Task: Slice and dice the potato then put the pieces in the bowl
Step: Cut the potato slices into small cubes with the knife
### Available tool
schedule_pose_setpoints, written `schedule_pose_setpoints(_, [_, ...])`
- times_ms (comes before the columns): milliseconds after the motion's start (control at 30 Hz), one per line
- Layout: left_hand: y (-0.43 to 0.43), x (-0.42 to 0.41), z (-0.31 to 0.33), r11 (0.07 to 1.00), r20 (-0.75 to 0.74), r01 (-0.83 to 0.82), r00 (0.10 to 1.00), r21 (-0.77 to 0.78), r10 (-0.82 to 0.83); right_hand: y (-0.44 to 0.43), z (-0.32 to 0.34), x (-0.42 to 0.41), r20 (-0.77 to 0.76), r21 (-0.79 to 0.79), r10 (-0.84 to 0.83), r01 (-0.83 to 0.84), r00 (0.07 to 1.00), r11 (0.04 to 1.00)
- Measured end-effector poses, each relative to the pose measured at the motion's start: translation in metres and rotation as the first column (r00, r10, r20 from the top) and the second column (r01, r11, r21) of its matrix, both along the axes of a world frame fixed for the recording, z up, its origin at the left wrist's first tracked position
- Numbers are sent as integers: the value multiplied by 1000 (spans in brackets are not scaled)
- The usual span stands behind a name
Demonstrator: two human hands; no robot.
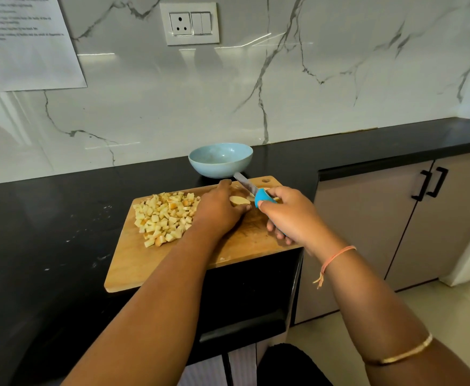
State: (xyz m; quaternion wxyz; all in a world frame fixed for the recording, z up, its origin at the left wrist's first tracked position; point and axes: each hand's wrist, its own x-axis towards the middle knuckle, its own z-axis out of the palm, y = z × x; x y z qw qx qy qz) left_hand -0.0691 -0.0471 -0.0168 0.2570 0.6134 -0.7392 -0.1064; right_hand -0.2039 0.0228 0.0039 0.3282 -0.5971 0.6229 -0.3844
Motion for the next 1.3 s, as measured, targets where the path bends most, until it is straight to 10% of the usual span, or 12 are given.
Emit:
schedule_pose_setpoints(267, [-5, 17, 11, 996, 171, -78, 983, 34, 71, 10, 1, -1, -229, 41, 47, -39, 972, 998])
schedule_pose_setpoints(700, [-2, 19, 13, 987, -39, -117, 992, 112, 122, 10, 19, 13, -420, 95, 100, -66, 902, 993])
schedule_pose_setpoints(1300, [-5, 18, 7, 977, -5, -203, 979, 66, 204, 17, 27, 17, -257, 291, 185, -106, 949, 951])
